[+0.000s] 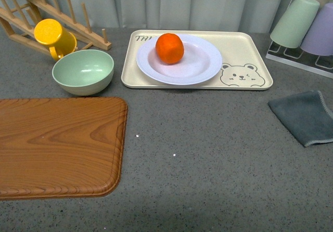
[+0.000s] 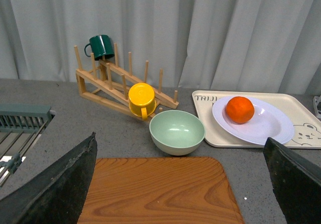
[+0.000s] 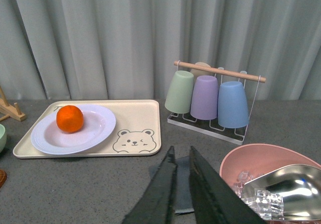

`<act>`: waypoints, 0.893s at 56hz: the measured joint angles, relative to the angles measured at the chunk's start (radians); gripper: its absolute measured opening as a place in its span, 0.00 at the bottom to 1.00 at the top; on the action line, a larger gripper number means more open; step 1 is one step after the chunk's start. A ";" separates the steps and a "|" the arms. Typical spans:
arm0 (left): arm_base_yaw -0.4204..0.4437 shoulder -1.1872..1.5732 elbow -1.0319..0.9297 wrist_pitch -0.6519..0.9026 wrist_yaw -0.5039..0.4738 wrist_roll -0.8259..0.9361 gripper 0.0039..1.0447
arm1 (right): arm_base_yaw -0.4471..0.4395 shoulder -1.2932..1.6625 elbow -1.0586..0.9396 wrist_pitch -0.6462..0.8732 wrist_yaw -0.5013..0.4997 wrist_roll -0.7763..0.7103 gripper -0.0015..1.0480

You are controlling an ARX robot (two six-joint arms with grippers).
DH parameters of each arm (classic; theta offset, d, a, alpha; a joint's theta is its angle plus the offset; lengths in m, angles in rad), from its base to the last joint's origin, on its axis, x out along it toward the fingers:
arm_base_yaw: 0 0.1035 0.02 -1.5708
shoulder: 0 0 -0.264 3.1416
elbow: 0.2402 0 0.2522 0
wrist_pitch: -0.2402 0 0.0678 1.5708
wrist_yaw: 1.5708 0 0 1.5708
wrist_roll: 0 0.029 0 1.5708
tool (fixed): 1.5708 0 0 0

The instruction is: Place orange and plate with both arms

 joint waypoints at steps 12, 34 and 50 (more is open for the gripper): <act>0.000 0.000 0.000 0.000 0.000 0.000 0.94 | 0.000 0.000 0.000 0.000 0.000 0.002 0.35; 0.000 0.000 0.000 0.000 0.000 0.000 0.94 | 0.000 0.000 0.000 0.000 0.000 0.003 0.93; 0.000 0.000 0.000 0.000 0.000 0.000 0.94 | 0.000 0.000 0.000 0.000 0.000 0.003 0.91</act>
